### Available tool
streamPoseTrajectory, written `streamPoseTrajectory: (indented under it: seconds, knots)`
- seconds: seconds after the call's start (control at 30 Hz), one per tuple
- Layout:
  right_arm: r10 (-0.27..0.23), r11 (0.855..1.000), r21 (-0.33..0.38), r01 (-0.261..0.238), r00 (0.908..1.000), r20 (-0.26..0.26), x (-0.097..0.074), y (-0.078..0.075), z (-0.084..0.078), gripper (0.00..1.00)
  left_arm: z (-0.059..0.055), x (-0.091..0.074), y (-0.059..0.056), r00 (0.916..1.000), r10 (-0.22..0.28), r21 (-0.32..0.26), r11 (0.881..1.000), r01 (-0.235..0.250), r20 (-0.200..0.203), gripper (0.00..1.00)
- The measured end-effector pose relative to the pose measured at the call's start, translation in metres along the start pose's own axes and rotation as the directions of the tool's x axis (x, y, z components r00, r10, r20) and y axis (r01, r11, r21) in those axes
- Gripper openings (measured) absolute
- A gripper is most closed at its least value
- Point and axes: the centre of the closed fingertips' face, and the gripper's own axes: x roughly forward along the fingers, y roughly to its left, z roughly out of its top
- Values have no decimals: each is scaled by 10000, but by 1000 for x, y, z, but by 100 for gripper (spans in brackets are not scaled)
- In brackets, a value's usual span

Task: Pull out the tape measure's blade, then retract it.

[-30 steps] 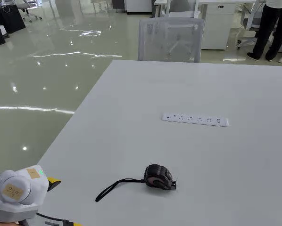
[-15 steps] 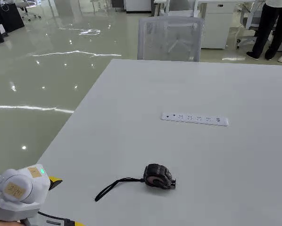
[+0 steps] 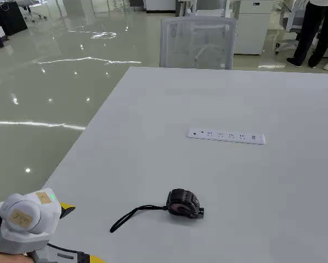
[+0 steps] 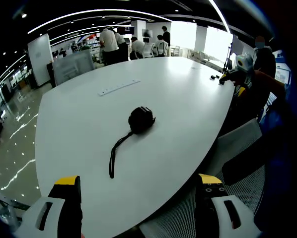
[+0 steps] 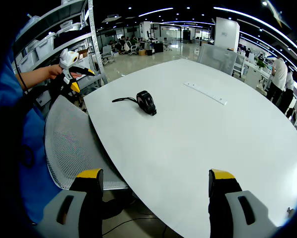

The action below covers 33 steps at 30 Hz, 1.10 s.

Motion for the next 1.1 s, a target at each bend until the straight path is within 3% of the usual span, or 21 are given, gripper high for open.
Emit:
streamPoseTrajectory:
  seconds: [0.5,1.1]
  knots:
    - [145,9996,-224,-144,9999,41,11,-4,11,83,6,8,-1,9999,-99,34,9999,99,108,92]
    - [594,9967,-548,-593,9982,17,34,2,21,82,13,21,-6,9995,-285,156,9995,282,155,91]
